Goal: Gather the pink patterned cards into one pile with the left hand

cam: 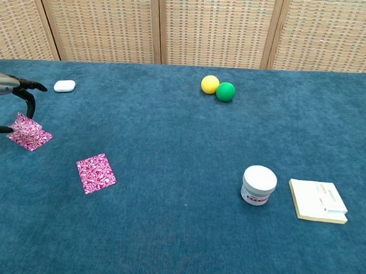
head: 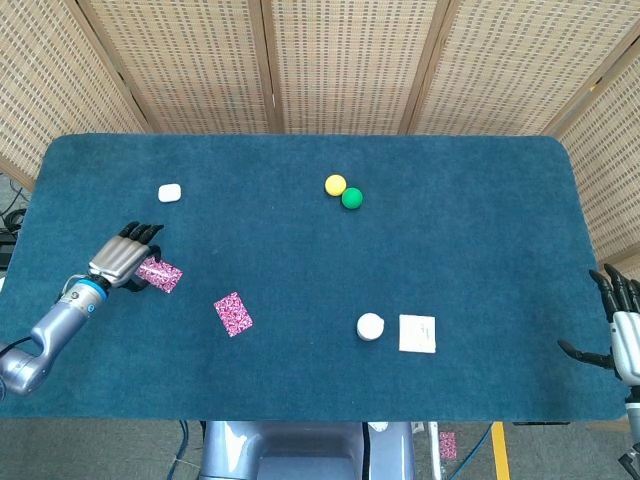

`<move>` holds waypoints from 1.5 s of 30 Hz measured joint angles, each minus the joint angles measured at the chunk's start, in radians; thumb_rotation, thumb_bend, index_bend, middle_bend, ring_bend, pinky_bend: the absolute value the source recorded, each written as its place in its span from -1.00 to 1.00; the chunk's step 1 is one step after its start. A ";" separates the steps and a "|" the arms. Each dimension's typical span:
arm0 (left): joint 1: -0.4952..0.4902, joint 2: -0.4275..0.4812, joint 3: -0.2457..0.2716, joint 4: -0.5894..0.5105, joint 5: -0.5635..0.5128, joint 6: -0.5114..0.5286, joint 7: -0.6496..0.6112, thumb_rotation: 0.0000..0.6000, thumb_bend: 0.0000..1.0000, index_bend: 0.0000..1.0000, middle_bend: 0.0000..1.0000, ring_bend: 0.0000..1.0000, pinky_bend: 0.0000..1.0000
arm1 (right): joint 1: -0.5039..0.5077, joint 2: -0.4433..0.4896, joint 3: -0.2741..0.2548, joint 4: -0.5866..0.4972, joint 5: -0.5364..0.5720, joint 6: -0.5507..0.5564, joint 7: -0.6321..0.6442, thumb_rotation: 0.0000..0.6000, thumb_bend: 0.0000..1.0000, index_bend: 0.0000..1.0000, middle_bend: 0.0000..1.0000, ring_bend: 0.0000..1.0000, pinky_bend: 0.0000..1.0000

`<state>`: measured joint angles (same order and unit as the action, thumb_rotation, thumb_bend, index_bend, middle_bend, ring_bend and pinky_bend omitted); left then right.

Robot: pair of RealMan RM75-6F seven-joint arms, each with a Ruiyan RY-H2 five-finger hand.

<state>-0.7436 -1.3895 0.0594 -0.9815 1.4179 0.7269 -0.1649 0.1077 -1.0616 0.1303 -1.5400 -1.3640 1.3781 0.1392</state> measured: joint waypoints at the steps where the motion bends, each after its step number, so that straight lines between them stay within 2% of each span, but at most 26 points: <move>1: 0.000 -0.005 -0.003 -0.001 -0.007 -0.008 0.011 1.00 -0.38 0.09 -1.00 -1.00 -1.00 | 0.000 0.000 0.000 0.000 0.000 0.001 0.001 1.00 -1.00 -1.00 -1.00 -1.00 -1.00; 14: -0.023 -0.071 -0.045 0.032 -0.082 -0.105 0.104 1.00 -0.37 -0.10 -1.00 -1.00 -1.00 | 0.002 0.001 0.002 0.012 0.010 -0.010 0.017 1.00 -1.00 -1.00 -1.00 -1.00 -1.00; 24: -0.031 -0.079 -0.058 0.037 -0.110 -0.136 0.148 1.00 -0.42 -0.51 -1.00 -1.00 -1.00 | 0.001 0.001 0.004 0.015 0.011 -0.009 0.023 1.00 -1.00 -1.00 -1.00 -1.00 -1.00; 45: -0.027 -0.034 -0.074 -0.017 -0.195 -0.186 0.231 1.00 -0.45 -0.52 -1.00 -1.00 -1.00 | -0.001 0.008 0.004 0.010 0.007 -0.005 0.034 1.00 -1.00 -1.00 -1.00 -1.00 -1.00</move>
<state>-0.7707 -1.4239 -0.0147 -0.9985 1.2231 0.5405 0.0665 0.1065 -1.0541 0.1342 -1.5303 -1.3567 1.3733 0.1734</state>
